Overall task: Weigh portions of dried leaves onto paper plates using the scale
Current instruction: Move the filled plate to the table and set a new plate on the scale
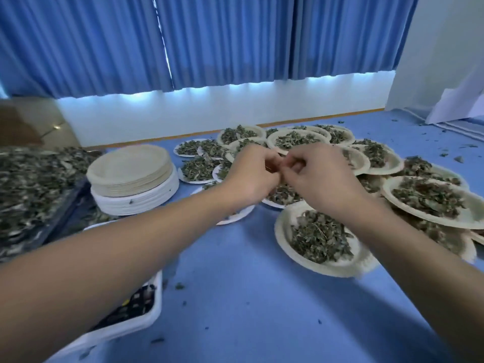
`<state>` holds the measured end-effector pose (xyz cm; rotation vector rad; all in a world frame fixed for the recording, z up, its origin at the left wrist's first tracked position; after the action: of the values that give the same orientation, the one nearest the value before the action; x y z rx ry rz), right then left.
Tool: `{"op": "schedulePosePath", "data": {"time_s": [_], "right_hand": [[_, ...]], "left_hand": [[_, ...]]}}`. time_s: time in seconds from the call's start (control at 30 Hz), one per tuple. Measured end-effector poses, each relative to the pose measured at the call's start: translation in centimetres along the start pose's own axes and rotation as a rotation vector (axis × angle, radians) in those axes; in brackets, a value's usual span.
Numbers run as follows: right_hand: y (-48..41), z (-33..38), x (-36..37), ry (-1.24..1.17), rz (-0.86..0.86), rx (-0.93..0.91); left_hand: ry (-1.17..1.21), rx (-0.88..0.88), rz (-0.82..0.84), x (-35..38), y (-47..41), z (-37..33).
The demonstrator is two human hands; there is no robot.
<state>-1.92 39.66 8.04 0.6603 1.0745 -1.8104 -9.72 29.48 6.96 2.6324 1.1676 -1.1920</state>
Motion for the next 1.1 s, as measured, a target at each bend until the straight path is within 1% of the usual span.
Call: {"op": "schedulePosePath", "data": {"time_s": [0.2,0.33,0.43,0.57,0.7,0.87,1.1], "right_hand": [[-5.0,11.2,6.6,-0.126,0.116,-0.215],[-7.7,16.5,10.6,-0.183,0.2,-0.341],[-9.5,18.2,12.8,-0.124,0.24,-0.391],[-11.0,18.7,15.4,-0.007,0.32,-0.441],[-11.6,19.4,17.0,0.074,0.424,-0.511],[-11.7,19.8,17.9,0.167,0.439,-0.571],[-11.4,20.0,18.3,0.29,0.447,-0.641]], "left_hand": [[-0.055,-0.081,-0.158,-11.8,5.5,6.2],[-0.278,-0.074,-0.245,-18.2,9.1,9.0],[-0.45,-0.082,-0.259,-21.1,10.8,11.3],[-0.529,-0.105,-0.142,-22.3,11.4,14.5],[-0.542,-0.026,-0.067,-22.0,11.3,16.1],[-0.511,0.03,-0.056,-22.2,10.8,17.1],[-0.449,0.04,-0.008,-22.6,10.6,17.2]]}}
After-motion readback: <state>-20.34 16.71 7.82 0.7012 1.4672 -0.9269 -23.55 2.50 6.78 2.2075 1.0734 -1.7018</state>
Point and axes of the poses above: each hand's wrist, its own y-axis away from the middle knuckle, its own x-axis out of the palm, z = x × y, the point moved 6 cm from there along -y, towards the middle knuckle, and after that the axes turned 8 degrees about z, right-handed, at the moved point
